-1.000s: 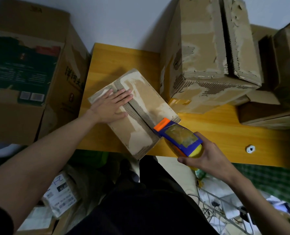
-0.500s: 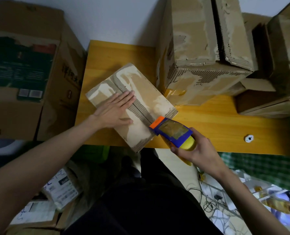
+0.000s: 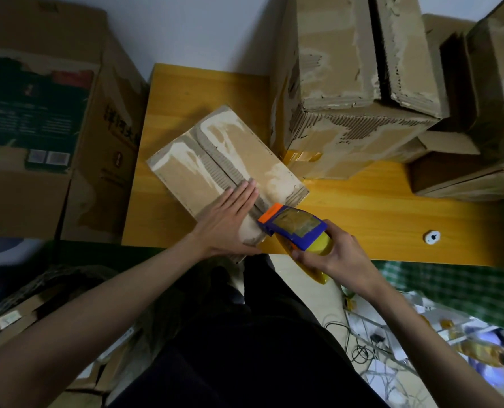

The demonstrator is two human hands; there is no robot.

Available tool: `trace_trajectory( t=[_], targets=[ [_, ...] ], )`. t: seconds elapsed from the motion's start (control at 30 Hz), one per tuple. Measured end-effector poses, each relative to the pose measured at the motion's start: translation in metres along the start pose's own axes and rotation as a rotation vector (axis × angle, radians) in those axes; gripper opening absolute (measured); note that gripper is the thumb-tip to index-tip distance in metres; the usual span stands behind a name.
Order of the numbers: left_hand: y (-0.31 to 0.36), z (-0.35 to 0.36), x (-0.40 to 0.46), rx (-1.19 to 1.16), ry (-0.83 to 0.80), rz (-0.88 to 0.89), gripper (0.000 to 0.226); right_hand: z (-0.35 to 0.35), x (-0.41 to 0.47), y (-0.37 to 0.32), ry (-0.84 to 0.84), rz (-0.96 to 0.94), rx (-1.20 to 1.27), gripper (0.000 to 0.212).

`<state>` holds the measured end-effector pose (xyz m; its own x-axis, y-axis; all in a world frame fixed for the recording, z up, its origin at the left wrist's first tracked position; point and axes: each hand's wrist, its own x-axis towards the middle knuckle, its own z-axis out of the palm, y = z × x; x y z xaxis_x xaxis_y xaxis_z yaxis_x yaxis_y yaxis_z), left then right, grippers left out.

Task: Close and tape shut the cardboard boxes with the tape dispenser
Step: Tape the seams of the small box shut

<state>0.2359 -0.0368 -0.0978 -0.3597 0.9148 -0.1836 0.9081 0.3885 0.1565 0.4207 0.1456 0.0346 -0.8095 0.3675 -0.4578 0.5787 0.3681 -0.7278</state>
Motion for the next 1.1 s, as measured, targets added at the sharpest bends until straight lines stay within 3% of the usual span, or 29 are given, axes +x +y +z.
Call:
trace_trajectory(
  t=[0.17,0.47,0.97,1.1],
  targets=[
    [0.003,0.006,0.002,-0.044,0.048,-0.066,0.127,0.002,0.011,-0.004,-0.022,0.0,-0.004,0.041],
    [-0.059,-0.008,0.015,-0.003,0.025,-0.176,0.121,0.021,0.06,-0.038,-0.031,-0.059,0.068,0.049],
    [-0.076,-0.006,0.017,0.016,0.044,-0.147,0.119,-0.002,0.023,-0.01,-0.006,0.034,0.062,0.047],
    [-0.073,-0.006,0.015,0.035,0.073,-0.121,0.115,-0.002,0.023,-0.013,-0.032,-0.003,0.018,0.057]
  ],
)
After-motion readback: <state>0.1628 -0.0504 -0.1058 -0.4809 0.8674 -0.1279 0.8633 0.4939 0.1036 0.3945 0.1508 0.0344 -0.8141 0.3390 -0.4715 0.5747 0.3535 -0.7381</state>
